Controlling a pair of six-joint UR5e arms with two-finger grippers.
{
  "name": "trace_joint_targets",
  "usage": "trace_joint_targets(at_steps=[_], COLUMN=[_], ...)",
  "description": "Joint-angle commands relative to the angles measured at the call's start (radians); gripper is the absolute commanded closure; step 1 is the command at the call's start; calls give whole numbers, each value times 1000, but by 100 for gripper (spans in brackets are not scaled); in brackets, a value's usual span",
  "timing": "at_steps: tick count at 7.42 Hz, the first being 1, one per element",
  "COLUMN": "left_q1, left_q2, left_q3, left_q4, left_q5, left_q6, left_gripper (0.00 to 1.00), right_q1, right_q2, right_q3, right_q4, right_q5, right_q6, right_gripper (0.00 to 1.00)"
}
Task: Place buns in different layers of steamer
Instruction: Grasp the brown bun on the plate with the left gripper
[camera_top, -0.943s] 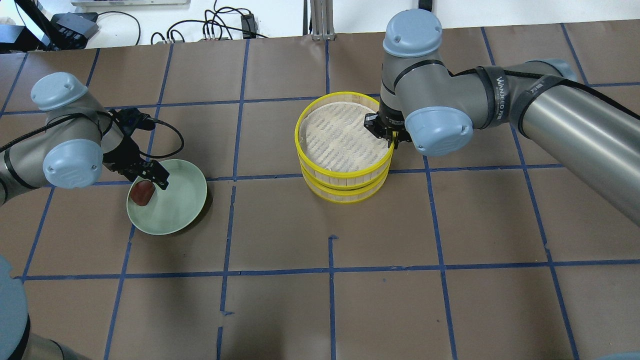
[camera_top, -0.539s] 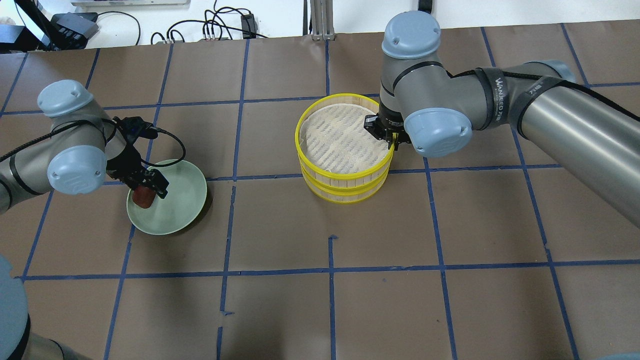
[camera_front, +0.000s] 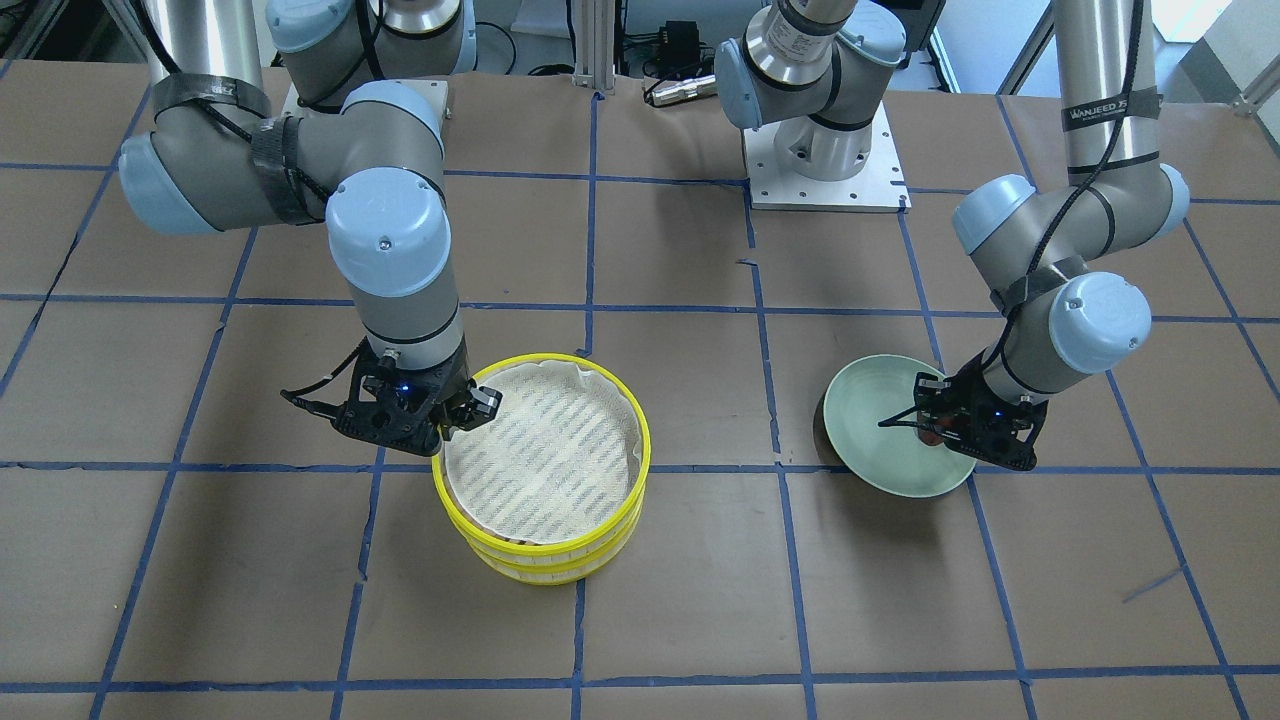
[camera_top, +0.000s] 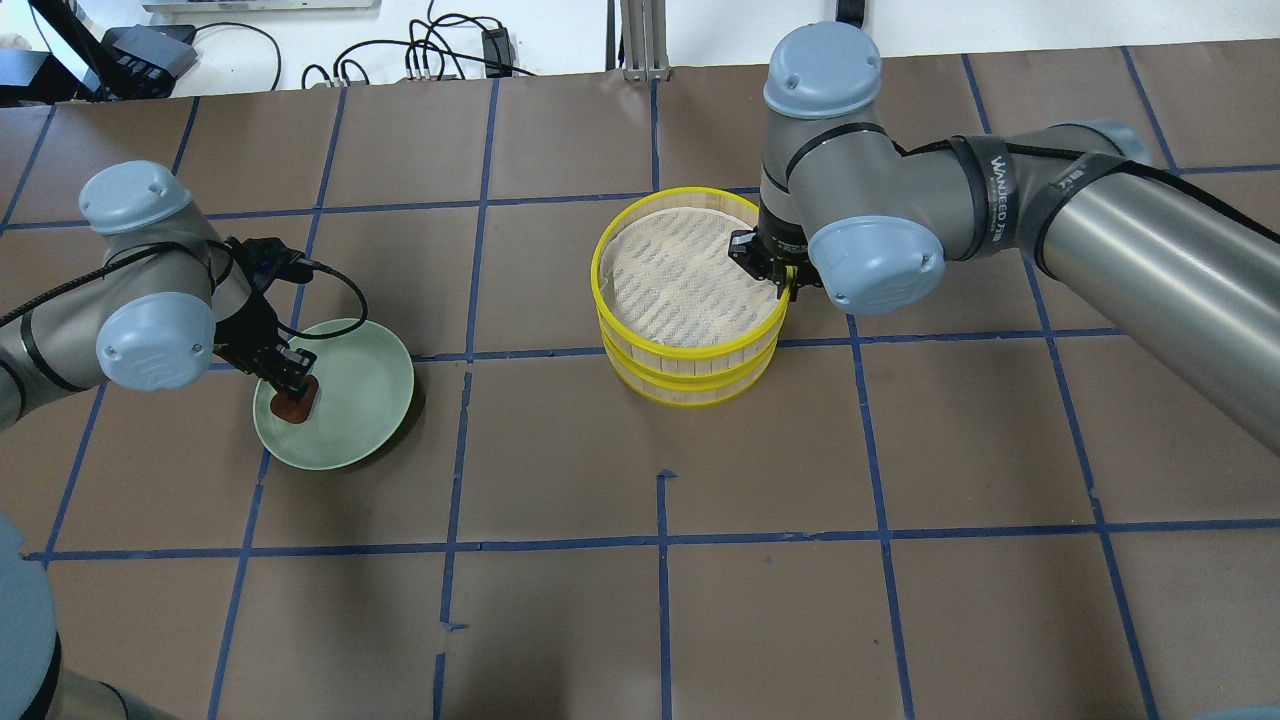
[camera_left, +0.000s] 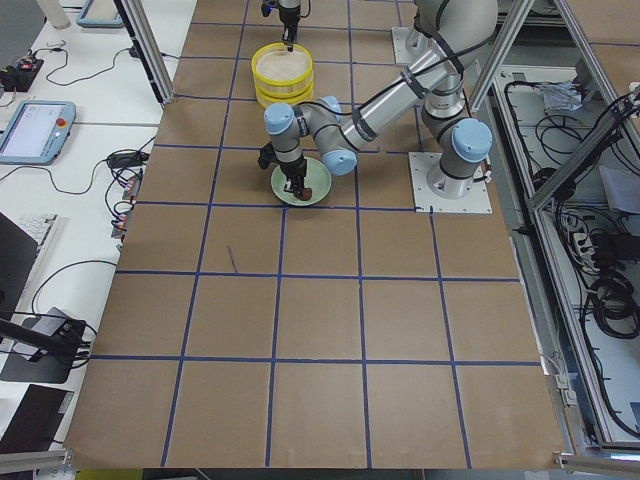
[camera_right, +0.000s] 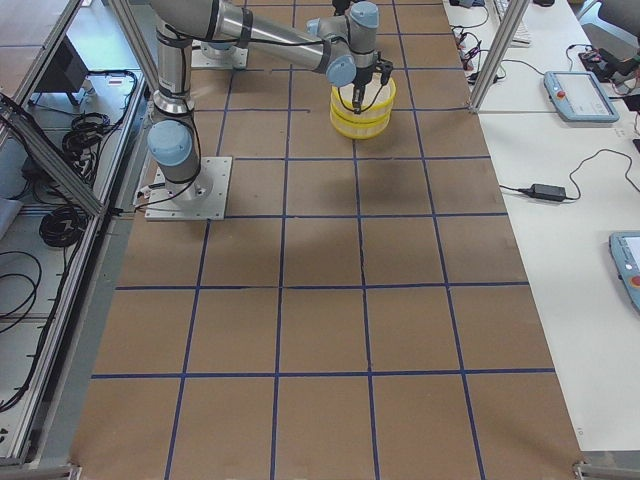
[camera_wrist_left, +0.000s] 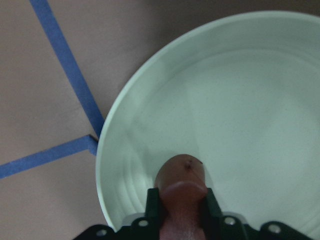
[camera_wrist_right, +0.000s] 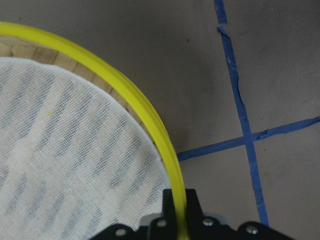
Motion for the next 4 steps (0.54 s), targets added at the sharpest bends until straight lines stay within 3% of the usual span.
trace_joint_targets(at_steps=[1, 4], left_q1=[-8, -28], left_q2=[18, 39], left_q3=[41, 71], left_q4=[-11, -28], left_q5=[-8, -20], left_q6=[-53, -80], left_gripper=[93, 96], right_q1=[-1, 1], right_q2=[2, 1], right_q3=[2, 9], right_q4=[0, -3], right_q5=[-1, 6], right_q6=[0, 0], right_gripper=[90, 90])
